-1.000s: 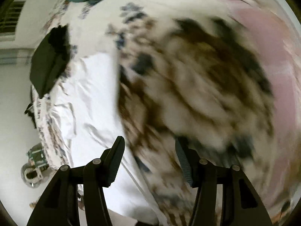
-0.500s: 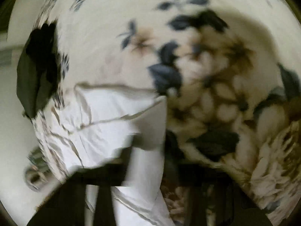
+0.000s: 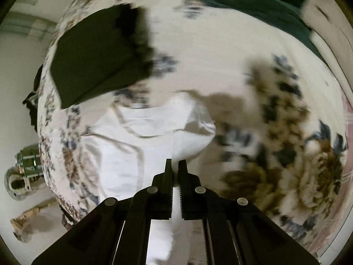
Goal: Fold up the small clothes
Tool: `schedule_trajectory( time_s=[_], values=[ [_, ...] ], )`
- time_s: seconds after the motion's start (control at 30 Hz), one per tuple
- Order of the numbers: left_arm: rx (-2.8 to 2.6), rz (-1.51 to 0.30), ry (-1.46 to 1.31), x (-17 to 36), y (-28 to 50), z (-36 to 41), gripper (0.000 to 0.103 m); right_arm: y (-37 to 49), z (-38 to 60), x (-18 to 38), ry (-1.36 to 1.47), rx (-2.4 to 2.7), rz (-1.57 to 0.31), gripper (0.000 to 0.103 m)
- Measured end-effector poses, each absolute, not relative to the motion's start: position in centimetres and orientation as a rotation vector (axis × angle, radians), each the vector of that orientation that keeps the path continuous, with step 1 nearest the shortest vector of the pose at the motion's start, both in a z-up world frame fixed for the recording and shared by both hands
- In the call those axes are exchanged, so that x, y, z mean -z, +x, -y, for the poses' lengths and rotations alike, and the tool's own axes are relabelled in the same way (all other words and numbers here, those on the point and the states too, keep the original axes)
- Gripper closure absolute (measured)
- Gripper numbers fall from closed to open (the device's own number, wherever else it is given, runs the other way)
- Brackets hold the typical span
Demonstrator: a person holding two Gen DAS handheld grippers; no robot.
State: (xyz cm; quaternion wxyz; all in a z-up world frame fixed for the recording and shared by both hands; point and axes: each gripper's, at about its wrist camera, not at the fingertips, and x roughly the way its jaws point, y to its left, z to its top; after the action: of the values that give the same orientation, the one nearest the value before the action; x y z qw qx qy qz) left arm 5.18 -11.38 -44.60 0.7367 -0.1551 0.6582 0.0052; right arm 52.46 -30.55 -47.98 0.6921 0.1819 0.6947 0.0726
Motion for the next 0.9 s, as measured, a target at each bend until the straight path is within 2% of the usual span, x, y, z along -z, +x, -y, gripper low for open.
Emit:
schedule_trajectory(
  time_s=[0.17,0.4,0.6,0.67,0.77,0.8,0.83,0.87,0.9],
  values=[
    [-0.129,-1.428,-0.436,44.9,4.8,4.8,0.101,54.7,18.9,47.0,0.318,-0.212,-1.558,0.098],
    [-0.229,-1.414,-0.467,47.7,4.9,-2.3,0.101,57.0,4.8,49.6,0.183,-0.195,-1.555,0.099],
    [-0.257,-1.459,-0.51,52.2,4.8,-6.8,0.1,57.4,0.4,53.7,0.11,-0.121,-1.58,0.099],
    [-0.247,-1.486,-0.544,53.2,4.7,-8.2,0.096,57.3,0.7,54.6,0.142,-0.12,-1.609,0.098],
    [-0.246,-1.52,-0.639,54.2,4.2,-10.4,0.096,56.8,1.3,55.2,0.242,-0.172,-1.685,0.093],
    [-0.255,-1.541,-0.655,54.5,4.1,-11.1,0.096,56.0,1.7,54.9,0.286,-0.218,-1.714,0.085],
    [-0.255,-1.56,-0.666,54.7,4.0,-11.8,0.096,55.4,1.8,54.7,0.298,-0.24,-1.728,0.064],
    [-0.255,-1.576,-0.679,55.0,3.9,-12.5,0.092,54.5,2.2,54.2,0.307,-0.26,-1.735,0.055],
    [-0.264,-1.592,-0.686,55.1,3.8,-13.3,0.084,53.4,2.9,53.3,0.321,-0.281,-1.73,0.046]
  ],
)
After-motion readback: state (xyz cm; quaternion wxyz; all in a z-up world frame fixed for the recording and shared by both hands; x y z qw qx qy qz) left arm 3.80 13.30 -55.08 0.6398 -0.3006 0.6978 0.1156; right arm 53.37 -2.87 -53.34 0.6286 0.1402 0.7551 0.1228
